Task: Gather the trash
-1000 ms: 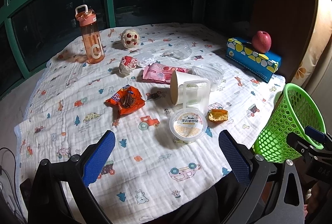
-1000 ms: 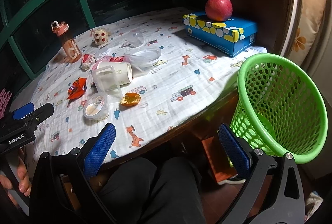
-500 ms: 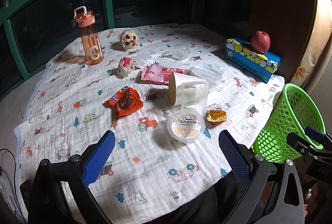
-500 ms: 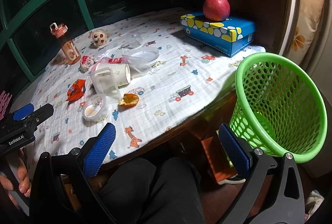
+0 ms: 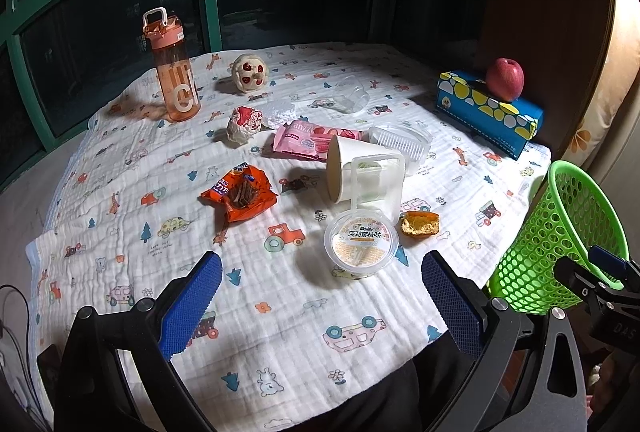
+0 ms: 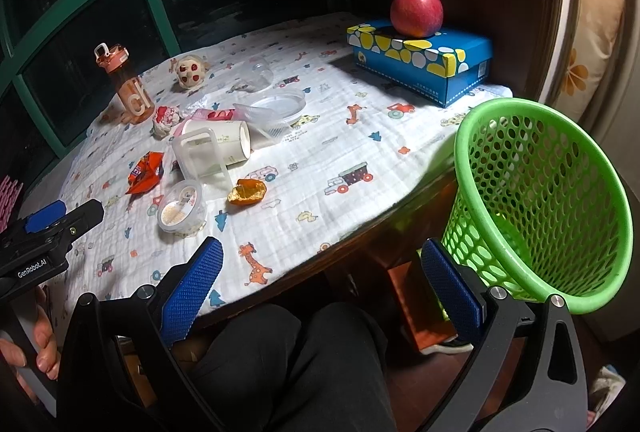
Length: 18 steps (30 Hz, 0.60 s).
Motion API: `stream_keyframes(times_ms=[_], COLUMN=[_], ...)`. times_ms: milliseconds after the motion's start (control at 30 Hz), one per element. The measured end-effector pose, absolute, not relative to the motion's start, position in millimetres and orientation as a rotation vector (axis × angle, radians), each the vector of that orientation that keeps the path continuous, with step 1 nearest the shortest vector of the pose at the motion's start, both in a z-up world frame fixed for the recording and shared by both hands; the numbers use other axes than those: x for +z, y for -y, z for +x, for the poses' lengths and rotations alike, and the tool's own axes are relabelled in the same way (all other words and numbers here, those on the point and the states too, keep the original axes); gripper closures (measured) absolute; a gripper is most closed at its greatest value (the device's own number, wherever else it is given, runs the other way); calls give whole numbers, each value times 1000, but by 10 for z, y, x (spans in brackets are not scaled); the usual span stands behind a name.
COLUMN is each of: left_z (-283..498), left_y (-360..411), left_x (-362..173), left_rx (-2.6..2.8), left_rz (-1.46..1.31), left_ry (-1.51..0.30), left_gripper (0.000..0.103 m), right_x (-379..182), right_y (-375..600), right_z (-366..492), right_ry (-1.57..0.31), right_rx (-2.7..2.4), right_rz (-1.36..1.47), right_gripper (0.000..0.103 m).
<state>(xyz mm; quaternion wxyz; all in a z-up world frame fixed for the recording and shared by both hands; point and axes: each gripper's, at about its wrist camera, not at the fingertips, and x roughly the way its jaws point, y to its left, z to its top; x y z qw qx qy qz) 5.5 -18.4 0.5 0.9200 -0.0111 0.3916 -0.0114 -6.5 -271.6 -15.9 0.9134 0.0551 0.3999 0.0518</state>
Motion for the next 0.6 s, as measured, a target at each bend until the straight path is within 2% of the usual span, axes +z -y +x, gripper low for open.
stream_keyframes(times_ms=[600], left_z=[123], left_y=[127], left_x=[-52], left_rx=[-21], left_rz=[-28], left_ry=[-815], left_gripper=[6], right_x=[-192], right_y=[2691], right_z=[31], right_ry=[-840], right_rx=[117], right_rz=[109], right_gripper=[5])
